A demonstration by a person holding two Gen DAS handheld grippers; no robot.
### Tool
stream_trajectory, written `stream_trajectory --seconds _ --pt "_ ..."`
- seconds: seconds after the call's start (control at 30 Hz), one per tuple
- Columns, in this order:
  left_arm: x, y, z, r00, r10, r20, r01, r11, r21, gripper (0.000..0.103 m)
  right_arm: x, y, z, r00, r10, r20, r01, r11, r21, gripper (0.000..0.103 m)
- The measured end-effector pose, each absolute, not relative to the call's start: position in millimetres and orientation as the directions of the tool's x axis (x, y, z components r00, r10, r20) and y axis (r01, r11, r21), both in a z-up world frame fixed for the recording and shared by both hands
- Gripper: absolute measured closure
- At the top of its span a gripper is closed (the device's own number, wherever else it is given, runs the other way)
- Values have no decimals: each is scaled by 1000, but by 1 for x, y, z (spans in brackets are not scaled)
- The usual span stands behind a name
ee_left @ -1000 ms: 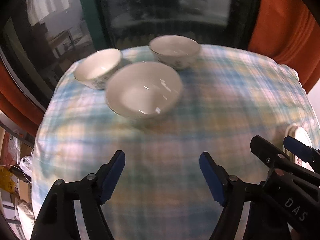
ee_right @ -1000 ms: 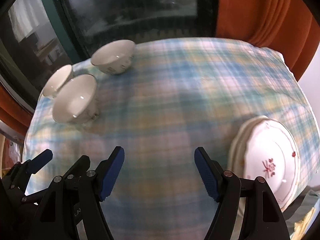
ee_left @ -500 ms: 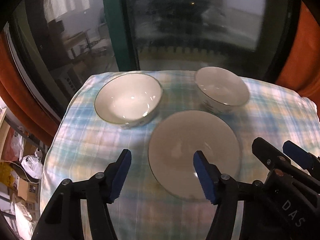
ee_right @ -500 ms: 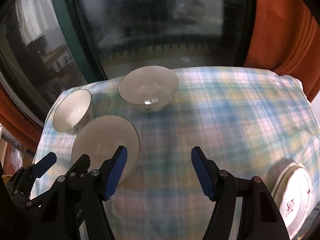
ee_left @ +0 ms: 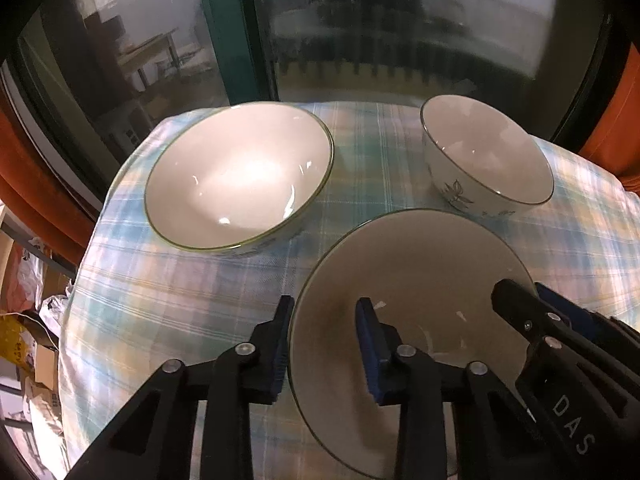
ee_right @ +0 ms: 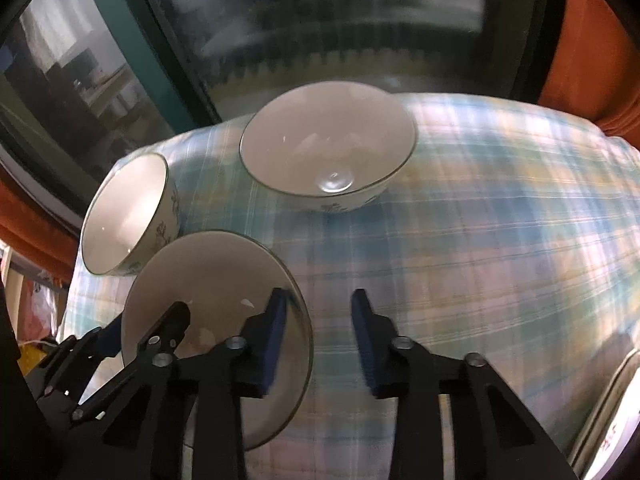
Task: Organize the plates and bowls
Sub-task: 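Grasp the glass plate rim with the left tool while the right tool grasps it too, then lift and carry the glass plate toward the plate stack with both tools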
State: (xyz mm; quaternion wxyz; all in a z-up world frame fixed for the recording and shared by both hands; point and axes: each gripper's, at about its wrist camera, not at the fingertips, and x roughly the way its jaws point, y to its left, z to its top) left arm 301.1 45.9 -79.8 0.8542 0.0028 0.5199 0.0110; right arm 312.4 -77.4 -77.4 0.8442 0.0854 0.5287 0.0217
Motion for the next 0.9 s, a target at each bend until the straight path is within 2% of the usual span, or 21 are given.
stream_trajectory --seconds 0.13,0.57,0.9 --pt "302 47 -81 468 30 -883 -28 999 20 79 317 -70 -82 429 160 -889 34 981 193 84" --pt "281 43 -75 458 -2 -889 -5 1000 -5 78 300 -70 -73 430 121 -895 34 988 150 84" --pt "240 25 -65 469 -57 -881 82 996 -20 78 248 -88 -56 449 76 -890 91 987 130 84"
